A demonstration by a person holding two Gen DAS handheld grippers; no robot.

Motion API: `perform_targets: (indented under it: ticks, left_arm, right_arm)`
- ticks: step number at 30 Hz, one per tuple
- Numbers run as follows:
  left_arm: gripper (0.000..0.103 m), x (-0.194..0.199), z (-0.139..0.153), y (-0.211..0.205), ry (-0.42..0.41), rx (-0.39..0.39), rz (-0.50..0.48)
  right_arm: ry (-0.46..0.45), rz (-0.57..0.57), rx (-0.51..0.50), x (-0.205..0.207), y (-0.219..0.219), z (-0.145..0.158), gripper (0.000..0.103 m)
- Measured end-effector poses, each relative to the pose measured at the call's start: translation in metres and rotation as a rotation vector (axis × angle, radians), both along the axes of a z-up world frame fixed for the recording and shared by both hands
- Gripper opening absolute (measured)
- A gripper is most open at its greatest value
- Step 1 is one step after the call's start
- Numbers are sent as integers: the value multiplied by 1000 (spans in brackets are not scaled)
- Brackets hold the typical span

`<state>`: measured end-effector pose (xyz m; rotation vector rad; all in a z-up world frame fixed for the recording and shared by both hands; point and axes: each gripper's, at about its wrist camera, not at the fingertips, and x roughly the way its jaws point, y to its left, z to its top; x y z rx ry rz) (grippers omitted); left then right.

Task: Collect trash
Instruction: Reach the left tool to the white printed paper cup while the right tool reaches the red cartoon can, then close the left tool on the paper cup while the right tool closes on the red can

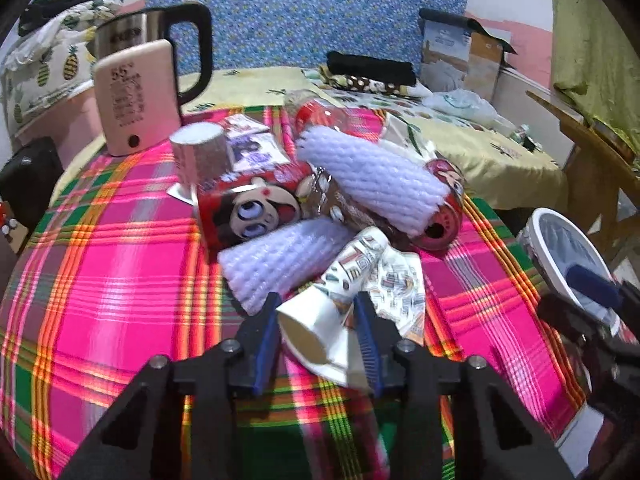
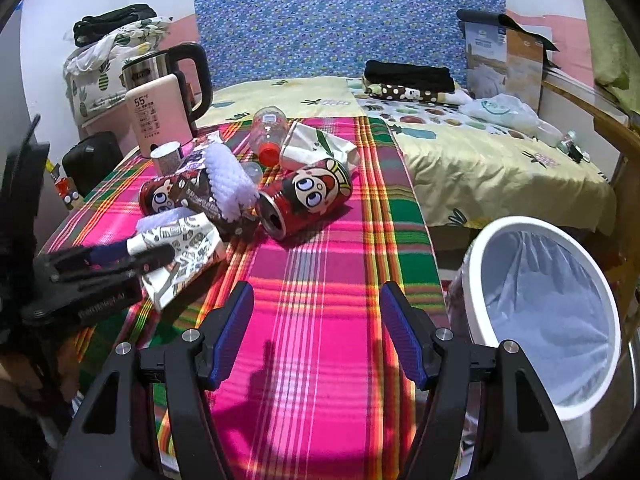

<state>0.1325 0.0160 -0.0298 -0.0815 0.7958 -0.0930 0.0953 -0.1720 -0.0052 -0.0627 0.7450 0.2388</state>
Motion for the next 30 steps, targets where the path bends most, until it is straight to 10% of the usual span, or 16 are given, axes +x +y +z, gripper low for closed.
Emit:
perform_targets:
  ticks: [30]
  left_arm:
    - [22, -6, 16, 59, -94, -80, 97]
  right_arm:
    - [101, -135, 140, 97, 30, -6, 67]
